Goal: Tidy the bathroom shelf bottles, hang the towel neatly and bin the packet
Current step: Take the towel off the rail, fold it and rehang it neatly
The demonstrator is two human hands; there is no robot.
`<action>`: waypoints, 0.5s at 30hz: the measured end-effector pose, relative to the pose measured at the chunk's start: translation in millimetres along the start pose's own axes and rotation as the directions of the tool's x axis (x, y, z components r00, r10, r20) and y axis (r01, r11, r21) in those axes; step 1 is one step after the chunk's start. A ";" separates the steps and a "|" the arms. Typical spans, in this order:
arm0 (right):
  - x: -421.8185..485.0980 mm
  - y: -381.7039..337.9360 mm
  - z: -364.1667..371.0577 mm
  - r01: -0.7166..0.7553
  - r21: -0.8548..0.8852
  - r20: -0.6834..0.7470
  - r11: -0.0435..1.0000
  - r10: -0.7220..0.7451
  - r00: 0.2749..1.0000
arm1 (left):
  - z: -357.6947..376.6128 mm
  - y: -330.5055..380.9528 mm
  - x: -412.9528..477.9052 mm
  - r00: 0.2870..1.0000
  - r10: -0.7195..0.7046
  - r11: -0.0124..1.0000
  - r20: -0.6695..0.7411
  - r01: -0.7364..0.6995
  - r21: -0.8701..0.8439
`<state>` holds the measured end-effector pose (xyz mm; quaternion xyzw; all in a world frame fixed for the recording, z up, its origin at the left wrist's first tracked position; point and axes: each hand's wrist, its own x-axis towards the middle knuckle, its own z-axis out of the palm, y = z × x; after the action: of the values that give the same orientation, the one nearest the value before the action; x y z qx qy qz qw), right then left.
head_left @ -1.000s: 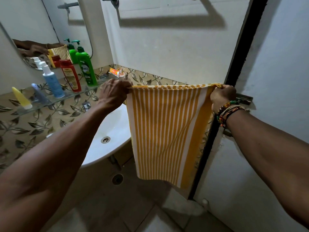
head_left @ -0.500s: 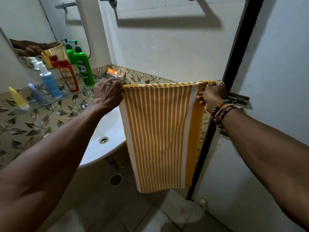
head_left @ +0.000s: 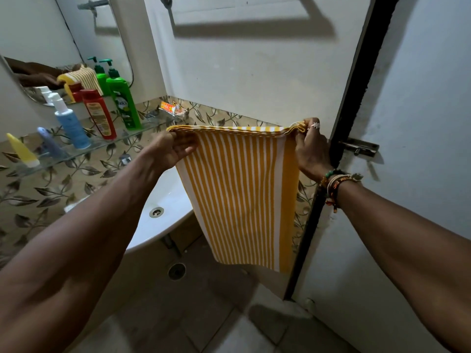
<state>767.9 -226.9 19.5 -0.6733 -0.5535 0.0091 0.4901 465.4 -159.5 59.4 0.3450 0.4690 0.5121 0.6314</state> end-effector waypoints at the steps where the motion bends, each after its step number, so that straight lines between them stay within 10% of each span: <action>1: -3.5 3.6 0.8 0.060 -0.044 -0.019 0.997 -0.061 0.998 | 0.9 -3.9 4.3 0.998 0.063 0.998 -0.017 -0.063 0.025; 4: -7.9 14.6 2.9 0.145 -0.188 -0.108 0.971 -0.168 0.980 | 0.8 -12.7 14.4 0.949 0.308 0.924 -0.061 -0.284 0.256; 8: -4.2 33.1 4.2 0.226 -0.217 -0.061 0.950 -0.244 0.968 | -10.4 -21.6 19.1 0.805 0.586 0.553 0.096 -0.484 0.678; 15: -5.7 38.0 17.1 0.463 -0.267 -0.128 0.846 -0.507 0.853 | -26.2 -27.8 33.6 0.670 0.742 0.323 -0.031 -0.317 0.892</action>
<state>784.2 -216.5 -17.8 -0.5597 -0.6532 -0.2439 0.4479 450.8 -134.7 17.4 0.6122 0.6340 0.4697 0.0513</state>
